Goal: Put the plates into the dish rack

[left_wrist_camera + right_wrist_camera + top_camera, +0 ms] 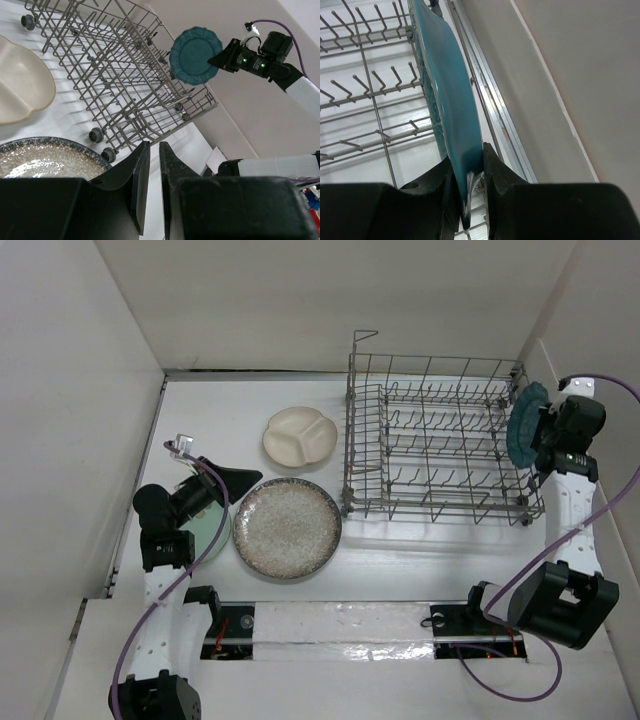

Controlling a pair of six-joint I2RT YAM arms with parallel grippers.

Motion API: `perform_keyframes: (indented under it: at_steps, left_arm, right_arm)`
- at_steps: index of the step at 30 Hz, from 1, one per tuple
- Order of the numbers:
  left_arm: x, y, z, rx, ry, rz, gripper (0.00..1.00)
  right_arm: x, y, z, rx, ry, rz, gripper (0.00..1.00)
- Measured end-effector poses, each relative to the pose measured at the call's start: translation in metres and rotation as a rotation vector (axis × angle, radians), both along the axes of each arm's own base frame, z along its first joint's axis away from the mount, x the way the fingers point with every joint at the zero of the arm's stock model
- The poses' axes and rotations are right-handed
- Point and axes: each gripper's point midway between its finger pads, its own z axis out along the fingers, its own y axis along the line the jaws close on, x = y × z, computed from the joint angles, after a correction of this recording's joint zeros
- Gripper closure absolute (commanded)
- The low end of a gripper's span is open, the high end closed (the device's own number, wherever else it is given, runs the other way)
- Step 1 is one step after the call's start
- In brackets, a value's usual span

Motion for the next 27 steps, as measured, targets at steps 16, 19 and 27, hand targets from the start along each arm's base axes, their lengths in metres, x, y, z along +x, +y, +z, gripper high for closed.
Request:
perform_keyframes:
  at_steps: [16,19,27]
  left_arm:
    - [-0.001,0.0,0.001,0.005,-0.01,0.003,0.87]
    - [-0.001,0.001,0.001,0.01,-0.009,0.008,0.86]
    - [0.001,0.003,0.001,0.02,-0.007,0.029,0.81]
  right_arm:
    - [-0.022,0.024,-0.057,0.037,0.116,0.025,0.91]
    - [-0.027,0.026,-0.068,0.046,0.141,0.015,0.61]
    - [-0.024,0.024,-0.018,0.026,-0.05,-0.031,0.23]
